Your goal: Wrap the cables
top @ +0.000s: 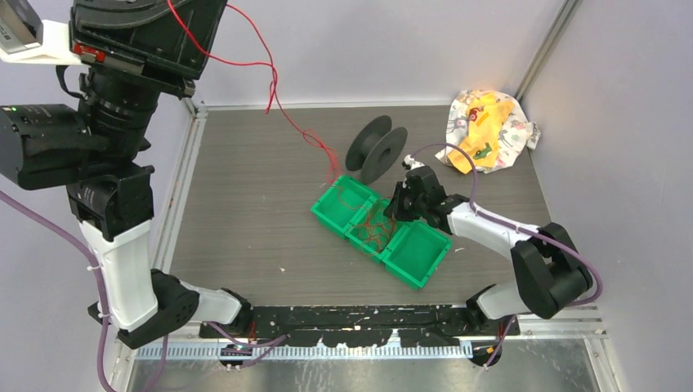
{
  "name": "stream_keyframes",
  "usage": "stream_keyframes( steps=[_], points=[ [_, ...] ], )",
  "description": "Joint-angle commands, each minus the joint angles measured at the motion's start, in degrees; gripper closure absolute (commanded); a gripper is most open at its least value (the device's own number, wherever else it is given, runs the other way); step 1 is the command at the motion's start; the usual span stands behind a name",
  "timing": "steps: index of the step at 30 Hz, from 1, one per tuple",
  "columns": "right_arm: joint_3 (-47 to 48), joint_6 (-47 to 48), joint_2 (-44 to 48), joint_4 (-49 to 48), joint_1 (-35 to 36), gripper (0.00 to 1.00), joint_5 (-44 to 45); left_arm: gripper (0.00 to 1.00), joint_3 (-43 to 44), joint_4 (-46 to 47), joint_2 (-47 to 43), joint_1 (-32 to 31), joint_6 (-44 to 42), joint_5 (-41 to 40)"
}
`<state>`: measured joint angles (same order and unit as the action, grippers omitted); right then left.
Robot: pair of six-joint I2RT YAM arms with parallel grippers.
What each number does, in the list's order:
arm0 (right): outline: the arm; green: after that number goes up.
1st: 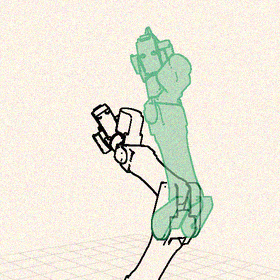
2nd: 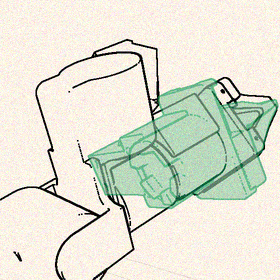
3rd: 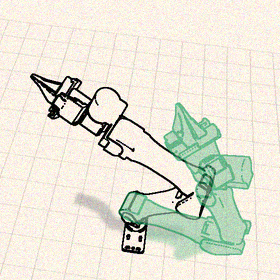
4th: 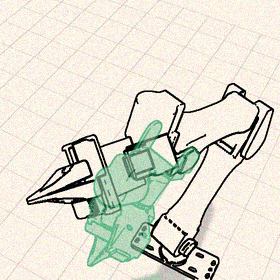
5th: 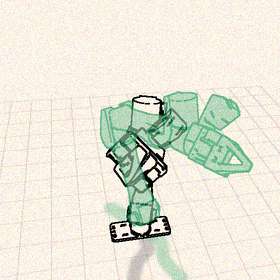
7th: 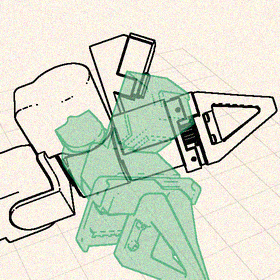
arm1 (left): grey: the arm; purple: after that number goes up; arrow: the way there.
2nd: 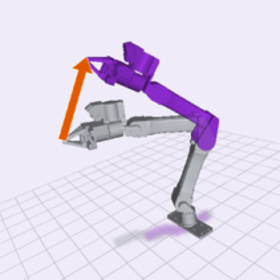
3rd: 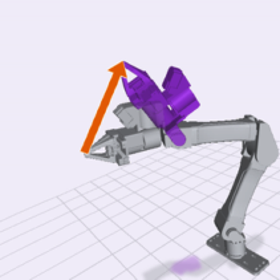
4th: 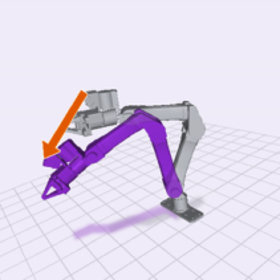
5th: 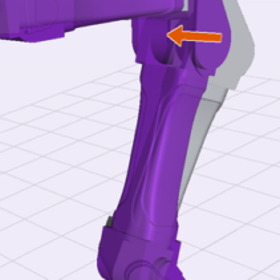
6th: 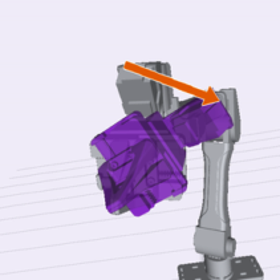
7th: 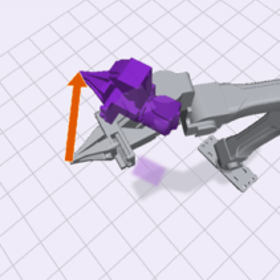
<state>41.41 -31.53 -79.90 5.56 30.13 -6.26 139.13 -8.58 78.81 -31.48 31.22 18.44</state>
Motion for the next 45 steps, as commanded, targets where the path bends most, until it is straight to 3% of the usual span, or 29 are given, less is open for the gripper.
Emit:
stream_keyframes(
  steps=[1,2,4,6,13,14,15,20,26,37,45],
  points=[
    [5.7,1.9,-2.78,2.2,-0.29,0.99,0.41,0.99,-0.25,2.24,1.13,-0.13,0.46,-0.38],
    [6.57,2.17,-3.12,3.71,-0.27,0.94,0.48,0.99,-0.05,2.25,1.5,-0.11,0.64,-0.19],
    [8.06,2.82,-2.01,7.18,-0.22,0.69,0.37,0.99,0.13,2.1,2.08,-0.11,1.04,-0.16],
    [8.53,3.66,1.2,9.85,-0.11,0.54,0.67,1.0,-0.1,1.83,2.5,-0.15,1.23,-0.07],
    [13.69,9.25,13.72,24.84,-0.09,0.26,1.96,1.0,-0.73,1.9,4.6,-0.16,2.77,0.53],
    [14.58,10.1,14.73,26.62,-0.14,0.16,2.22,0.99,-0.89,2.28,4.8,-0.11,3.22,0.74],
    [15.44,10.89,15.6,28.01,-0.1,0.13,2.22,1.0,-1.1,2.67,5.0,-0.14,3.57,0.89],
    [20.32,12.07,19.74,29.28,-0.05,0.09,-1.2,0.99,-2.11,3.7,5.3,-0.15,4.78,1.07],
    [24.14,6.19,22.17,16.33,1.69,0.08,-12.07,0.99,-1.93,3.91,5.36,-0.11,5.16,0.88],
    [31.62,4.82,8.47,-0.61,13.0,0.08,-12.34,0.99,-2.83,4.04,4.96,-0.12,5.8,0.55],
    [31.45,1.69,5.79,-7.18,14.4,0.09,-12.04,0.99,-3.0,2.95,4.53,-0.15,4.94,0.16]
  ],
)
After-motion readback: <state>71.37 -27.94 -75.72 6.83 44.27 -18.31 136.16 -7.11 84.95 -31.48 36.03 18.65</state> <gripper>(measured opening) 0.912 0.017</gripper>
